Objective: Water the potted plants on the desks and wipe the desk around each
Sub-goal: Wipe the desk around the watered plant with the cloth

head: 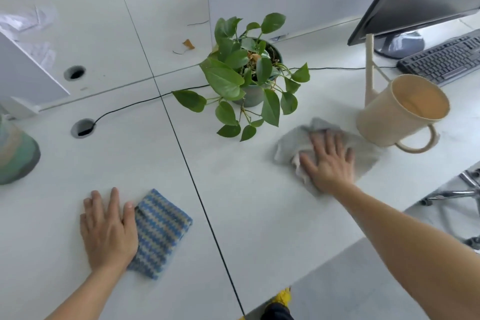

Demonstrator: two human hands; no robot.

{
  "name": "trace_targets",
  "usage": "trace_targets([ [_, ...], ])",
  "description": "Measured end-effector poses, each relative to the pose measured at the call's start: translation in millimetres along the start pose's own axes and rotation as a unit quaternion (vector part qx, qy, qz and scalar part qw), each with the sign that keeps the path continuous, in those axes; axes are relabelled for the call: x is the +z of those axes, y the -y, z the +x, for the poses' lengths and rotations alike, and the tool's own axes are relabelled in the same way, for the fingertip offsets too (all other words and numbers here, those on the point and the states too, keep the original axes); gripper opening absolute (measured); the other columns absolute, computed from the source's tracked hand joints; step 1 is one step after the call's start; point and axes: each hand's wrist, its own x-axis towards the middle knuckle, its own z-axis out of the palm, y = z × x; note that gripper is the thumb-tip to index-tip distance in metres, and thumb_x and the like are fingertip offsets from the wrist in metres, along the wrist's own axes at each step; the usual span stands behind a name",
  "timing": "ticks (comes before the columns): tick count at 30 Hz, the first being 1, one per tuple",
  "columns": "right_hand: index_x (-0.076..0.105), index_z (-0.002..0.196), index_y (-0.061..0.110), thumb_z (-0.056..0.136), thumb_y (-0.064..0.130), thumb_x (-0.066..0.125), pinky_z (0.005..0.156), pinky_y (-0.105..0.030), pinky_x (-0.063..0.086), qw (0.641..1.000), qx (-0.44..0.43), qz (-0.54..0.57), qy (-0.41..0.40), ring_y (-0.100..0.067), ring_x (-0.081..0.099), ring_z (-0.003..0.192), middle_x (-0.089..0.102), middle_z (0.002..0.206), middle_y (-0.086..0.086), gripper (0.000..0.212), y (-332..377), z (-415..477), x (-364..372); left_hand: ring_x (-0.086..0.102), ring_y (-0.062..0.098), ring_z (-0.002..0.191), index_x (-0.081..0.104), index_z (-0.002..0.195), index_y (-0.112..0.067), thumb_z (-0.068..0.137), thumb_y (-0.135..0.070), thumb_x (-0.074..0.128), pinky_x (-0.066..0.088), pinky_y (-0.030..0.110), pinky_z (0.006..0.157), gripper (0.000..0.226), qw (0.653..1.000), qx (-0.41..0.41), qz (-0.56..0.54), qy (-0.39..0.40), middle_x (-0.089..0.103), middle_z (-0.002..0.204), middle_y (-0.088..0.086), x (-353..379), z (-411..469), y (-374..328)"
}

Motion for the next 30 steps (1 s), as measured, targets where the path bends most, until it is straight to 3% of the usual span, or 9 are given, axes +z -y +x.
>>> trace_targets([
  [2, 0.002, 0.160, 0.029, 0.092, 0.070, 0.015, 0.120, -0.061, -0.004, 0.988, 0.146, 0.057, -0.014, -0.031, -0.014, 0.153, -0.009, 0.168, -0.010, 0.081, 43, 18, -2, 0.012, 0.036, 0.147, 0.035, 0.148, -0.010, 0.093, -0.052, 0.016, 0.011, 0.049, 0.119, 0.072, 1.000, 0.004, 0.009, -0.007, 0.020, 0.157, 0.023, 1, 0, -2],
  [4, 0.000, 0.160, 0.023, 0.093, 0.066, 0.015, 0.118, -0.065, -0.005, 0.989, 0.130, 0.070, -0.005, -0.038, -0.014, 0.152, -0.010, 0.166, -0.016, 0.081, 99, 9, 3, 0.013, 0.036, 0.146, 0.036, 0.148, -0.010, 0.093, -0.052, 0.015, 0.011, 0.049, 0.118, 0.072, 1.000, 0.006, 0.010, -0.004, 0.021, 0.156, 0.024, 1, -1, -1],
  [8, -0.015, 0.156, 0.036, 0.093, 0.073, 0.007, 0.117, -0.061, -0.018, 0.979, -0.193, -0.033, 0.057, -0.028, -0.034, 0.146, -0.029, 0.162, -0.003, 0.076, 148, -69, 30, 0.017, 0.039, 0.145, 0.040, 0.146, -0.008, 0.093, -0.051, 0.016, 0.015, 0.051, 0.117, 0.073, 1.000, 0.009, 0.012, -0.009, 0.024, 0.155, 0.026, 1, -1, 0],
  [11, -0.001, 0.157, 0.044, 0.088, 0.080, 0.008, 0.121, -0.055, -0.008, 0.922, -0.372, -0.067, 0.081, -0.023, -0.017, 0.153, -0.012, 0.167, 0.005, 0.078, 102, -44, 12, 0.019, 0.040, 0.144, 0.042, 0.145, -0.007, 0.093, -0.051, 0.016, 0.018, 0.052, 0.116, 0.073, 1.000, 0.012, 0.018, -0.016, 0.026, 0.153, 0.027, 2, -3, -1],
  [13, 0.002, 0.156, 0.046, 0.084, 0.083, 0.003, 0.123, -0.051, -0.001, 0.933, -0.340, -0.098, 0.060, -0.023, -0.005, 0.155, -0.003, 0.168, 0.004, 0.081, 76, 6, -3, 0.020, 0.039, 0.144, 0.041, 0.145, -0.008, 0.093, -0.051, 0.015, 0.018, 0.052, 0.116, 0.072, 0.999, 0.013, 0.027, -0.014, 0.026, 0.154, 0.026, 3, -1, 0],
  [16, 0.011, 0.160, 0.033, 0.084, 0.077, -0.002, 0.124, -0.051, 0.004, 0.991, -0.105, -0.085, 0.013, -0.029, 0.009, 0.153, 0.019, 0.166, -0.007, 0.088, 80, 64, -16, 0.021, 0.039, 0.144, 0.043, 0.144, -0.008, 0.093, -0.049, 0.018, 0.020, 0.051, 0.115, 0.070, 0.999, 0.011, 0.028, -0.017, 0.028, 0.153, 0.026, 5, 0, -1],
  [20, 0.002, 0.160, 0.024, 0.097, 0.050, 0.028, 0.120, -0.054, -0.009, 0.995, 0.064, 0.071, -0.018, -0.038, 0.003, 0.153, 0.007, 0.167, -0.015, 0.073, 158, 59, -4, 0.023, 0.037, 0.144, 0.045, 0.143, -0.010, 0.094, -0.050, 0.019, 0.019, 0.049, 0.115, 0.069, 0.999, 0.010, 0.039, -0.006, 0.030, 0.153, 0.024, 6, 2, 0],
  [26, -0.009, 0.159, 0.026, 0.097, 0.066, 0.012, 0.118, -0.059, -0.016, 0.980, -0.195, -0.022, 0.046, -0.033, -0.021, 0.151, -0.018, 0.165, -0.011, 0.077, 233, -50, 36, 0.037, 0.028, 0.139, 0.060, 0.131, -0.008, 0.097, -0.060, 0.009, 0.027, 0.041, 0.111, 0.081, 0.996, 0.088, -0.023, -0.002, 0.041, 0.148, 0.013, -12, 15, 30],
  [30, -0.006, 0.158, 0.039, 0.094, 0.072, 0.021, 0.119, -0.052, -0.018, 0.957, -0.282, -0.032, 0.057, -0.025, -0.022, 0.152, -0.016, 0.167, -0.004, 0.076, 255, 3, 23, 0.029, 0.025, 0.142, 0.050, 0.140, -0.008, 0.101, -0.048, 0.016, 0.014, 0.032, 0.117, 0.064, 0.986, 0.162, -0.012, 0.030, 0.034, 0.153, 0.011, -16, 12, 48],
])
